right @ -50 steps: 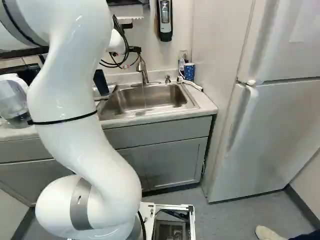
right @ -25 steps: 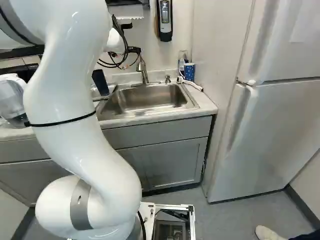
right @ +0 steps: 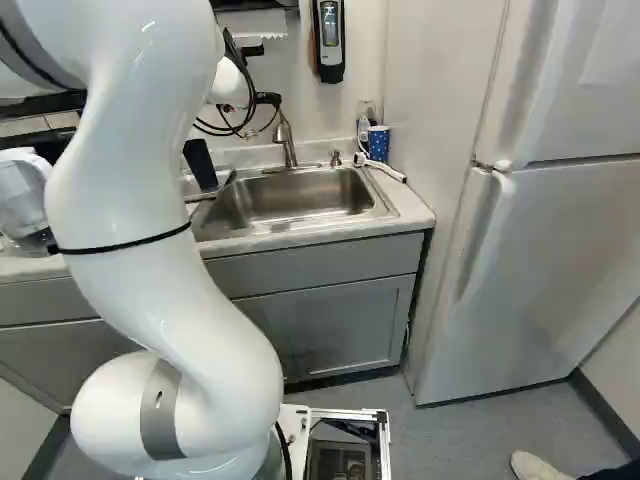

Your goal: Rinse the cup and place it in the tray

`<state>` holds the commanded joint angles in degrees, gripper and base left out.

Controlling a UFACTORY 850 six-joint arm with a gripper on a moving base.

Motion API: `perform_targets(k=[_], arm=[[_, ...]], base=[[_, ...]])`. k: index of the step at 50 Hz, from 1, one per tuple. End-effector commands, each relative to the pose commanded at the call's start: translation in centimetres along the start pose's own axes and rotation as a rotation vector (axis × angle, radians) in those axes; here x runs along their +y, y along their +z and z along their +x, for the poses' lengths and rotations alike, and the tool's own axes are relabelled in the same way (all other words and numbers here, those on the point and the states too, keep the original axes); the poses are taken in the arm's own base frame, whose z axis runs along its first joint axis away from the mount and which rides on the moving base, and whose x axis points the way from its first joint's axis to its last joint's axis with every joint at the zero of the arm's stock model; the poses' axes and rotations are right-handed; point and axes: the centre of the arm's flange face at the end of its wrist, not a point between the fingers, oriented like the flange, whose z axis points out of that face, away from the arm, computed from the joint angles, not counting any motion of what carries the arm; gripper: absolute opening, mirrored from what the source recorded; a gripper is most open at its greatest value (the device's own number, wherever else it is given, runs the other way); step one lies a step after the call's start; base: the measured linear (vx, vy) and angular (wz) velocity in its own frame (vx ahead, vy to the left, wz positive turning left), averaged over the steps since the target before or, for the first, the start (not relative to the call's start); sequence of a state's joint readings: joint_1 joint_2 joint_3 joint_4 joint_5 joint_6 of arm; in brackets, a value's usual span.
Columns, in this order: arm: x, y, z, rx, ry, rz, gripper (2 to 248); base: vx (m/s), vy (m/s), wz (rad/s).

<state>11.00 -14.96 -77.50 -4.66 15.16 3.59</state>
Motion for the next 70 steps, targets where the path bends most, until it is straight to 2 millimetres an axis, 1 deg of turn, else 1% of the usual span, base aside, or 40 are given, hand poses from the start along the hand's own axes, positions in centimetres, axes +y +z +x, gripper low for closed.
perform_targets(k=[19,70], arm=[[1.1,-3.6,-0.2,0.034,0.004,-0.016,247],[5.2,-13.3,-2.3,0.022,0.023,-0.106,247]], base=[[0.000,0.000,0.000],[0.000,0.000,0.000]])
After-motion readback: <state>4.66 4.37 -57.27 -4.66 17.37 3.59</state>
